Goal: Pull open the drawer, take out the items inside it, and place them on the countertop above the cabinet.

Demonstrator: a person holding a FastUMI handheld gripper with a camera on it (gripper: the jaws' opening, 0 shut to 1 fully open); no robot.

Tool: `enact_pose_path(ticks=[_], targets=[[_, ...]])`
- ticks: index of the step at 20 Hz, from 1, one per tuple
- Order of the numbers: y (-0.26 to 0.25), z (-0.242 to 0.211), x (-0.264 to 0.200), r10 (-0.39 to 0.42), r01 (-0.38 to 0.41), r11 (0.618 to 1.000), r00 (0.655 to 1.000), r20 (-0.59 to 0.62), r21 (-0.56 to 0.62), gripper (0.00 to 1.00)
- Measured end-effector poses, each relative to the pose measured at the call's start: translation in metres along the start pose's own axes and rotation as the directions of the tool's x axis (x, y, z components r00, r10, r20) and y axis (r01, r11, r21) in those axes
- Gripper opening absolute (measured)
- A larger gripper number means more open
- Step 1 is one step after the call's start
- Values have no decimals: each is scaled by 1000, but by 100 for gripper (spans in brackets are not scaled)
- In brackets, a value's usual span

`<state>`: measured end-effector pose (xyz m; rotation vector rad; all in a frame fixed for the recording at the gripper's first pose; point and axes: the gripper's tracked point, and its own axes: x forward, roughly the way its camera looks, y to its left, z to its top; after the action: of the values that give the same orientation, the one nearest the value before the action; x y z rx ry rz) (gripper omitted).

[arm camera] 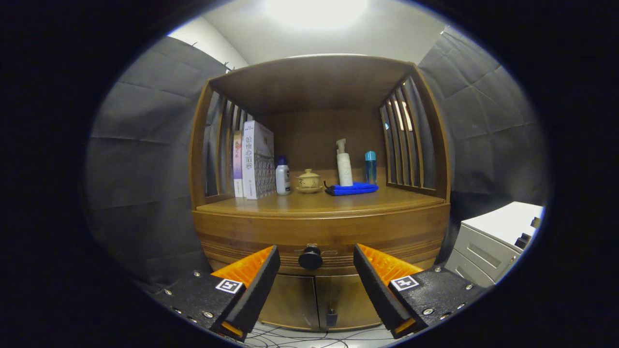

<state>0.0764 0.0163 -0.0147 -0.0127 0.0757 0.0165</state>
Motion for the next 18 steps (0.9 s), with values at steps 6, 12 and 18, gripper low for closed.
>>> enact_pose_path(ticks=[6,12,18], targets=[[-1,-25,34,10,-11,1000,998,-69,-15,95],[0,-44,55,20,-26,999,992,-122,-41,88],[7,-53,69,26,-30,999,988,-152,-21,63]])
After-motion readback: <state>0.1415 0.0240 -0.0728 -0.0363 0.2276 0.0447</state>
